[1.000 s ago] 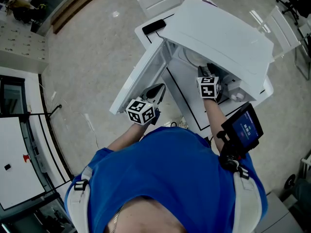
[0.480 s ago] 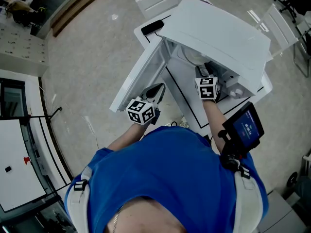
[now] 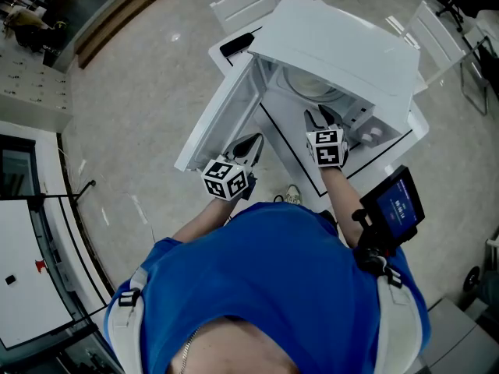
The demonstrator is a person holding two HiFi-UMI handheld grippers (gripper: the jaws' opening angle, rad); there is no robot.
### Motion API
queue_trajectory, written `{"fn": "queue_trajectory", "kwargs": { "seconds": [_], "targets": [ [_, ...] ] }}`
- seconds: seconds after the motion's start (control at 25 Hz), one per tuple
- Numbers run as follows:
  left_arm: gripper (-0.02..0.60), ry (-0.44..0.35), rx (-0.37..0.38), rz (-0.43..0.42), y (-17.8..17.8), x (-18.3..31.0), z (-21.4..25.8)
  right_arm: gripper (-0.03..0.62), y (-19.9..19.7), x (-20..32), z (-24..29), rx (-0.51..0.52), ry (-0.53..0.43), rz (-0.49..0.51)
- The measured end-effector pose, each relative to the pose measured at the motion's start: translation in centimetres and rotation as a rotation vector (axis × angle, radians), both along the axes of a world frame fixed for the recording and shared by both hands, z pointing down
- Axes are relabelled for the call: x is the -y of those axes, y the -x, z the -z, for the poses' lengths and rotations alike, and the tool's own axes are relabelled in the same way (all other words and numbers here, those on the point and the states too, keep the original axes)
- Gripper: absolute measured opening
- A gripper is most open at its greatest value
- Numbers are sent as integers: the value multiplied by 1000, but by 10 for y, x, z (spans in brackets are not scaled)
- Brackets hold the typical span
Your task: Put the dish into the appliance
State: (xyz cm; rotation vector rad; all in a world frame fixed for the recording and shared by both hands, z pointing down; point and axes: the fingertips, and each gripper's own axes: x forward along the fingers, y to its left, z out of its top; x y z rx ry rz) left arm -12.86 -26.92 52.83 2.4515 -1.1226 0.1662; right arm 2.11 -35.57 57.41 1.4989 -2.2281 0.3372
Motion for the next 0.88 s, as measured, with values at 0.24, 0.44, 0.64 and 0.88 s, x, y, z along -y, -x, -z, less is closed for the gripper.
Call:
{"fn": "queue_trajectory", "kwargs": {
  "seconds": [0.24, 0.44, 0.64, 0.88],
  "targets": [
    [6, -3, 12, 21, 4, -21, 1, 86, 8, -33, 21, 27, -33, 13],
    [6, -27, 11, 25, 10, -38, 6, 3, 13, -60, 37, 38, -71, 13],
    [6, -52, 6, 20, 17, -58, 14, 3, 19, -92, 50, 61, -97, 4],
    [6, -79, -3, 37, 49, -100, 33, 3, 48, -149, 69, 87, -113, 10]
  ]
}}
